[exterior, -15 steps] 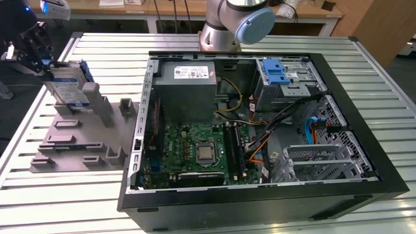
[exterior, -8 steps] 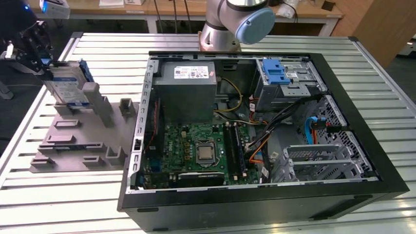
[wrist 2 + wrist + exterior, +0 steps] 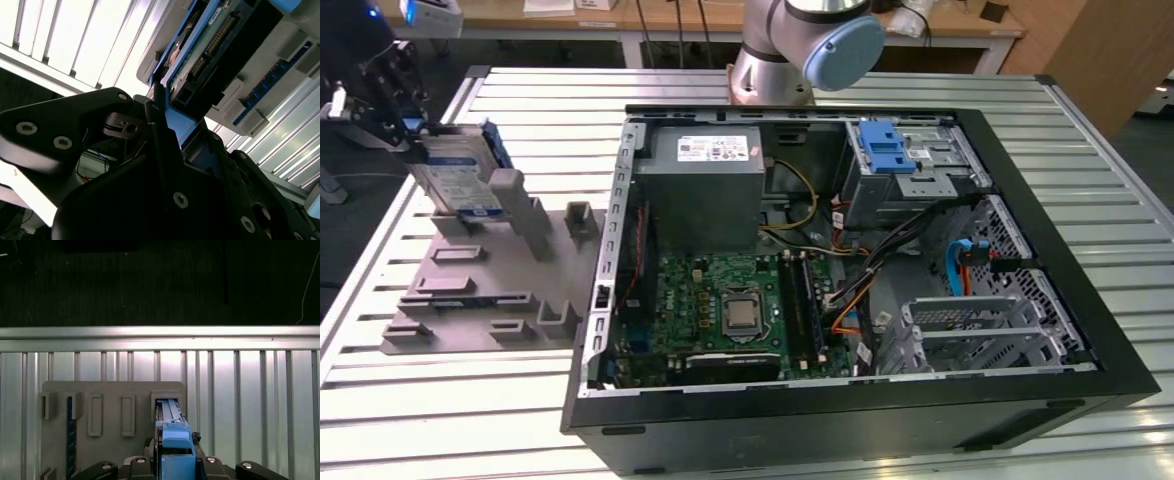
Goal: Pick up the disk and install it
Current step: 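Pick up the disk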
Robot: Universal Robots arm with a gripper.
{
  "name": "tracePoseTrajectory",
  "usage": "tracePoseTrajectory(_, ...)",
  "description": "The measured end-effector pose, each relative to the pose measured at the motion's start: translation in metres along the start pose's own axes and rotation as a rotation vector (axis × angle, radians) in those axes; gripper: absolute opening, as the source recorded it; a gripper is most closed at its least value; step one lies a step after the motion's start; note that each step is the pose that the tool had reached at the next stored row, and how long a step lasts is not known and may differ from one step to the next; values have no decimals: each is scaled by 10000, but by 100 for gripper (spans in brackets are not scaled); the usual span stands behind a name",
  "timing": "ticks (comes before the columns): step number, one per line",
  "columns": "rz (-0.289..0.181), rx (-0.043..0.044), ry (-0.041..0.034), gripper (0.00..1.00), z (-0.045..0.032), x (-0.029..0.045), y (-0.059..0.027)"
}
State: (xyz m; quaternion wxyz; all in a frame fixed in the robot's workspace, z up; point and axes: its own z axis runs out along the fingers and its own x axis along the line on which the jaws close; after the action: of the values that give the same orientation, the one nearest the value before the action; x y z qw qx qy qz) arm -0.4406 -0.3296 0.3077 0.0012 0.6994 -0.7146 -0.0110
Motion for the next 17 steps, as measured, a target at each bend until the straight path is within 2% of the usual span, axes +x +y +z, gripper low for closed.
tracePoseTrajectory(17, 0, 0, 0, 36, -46, -2, 1)
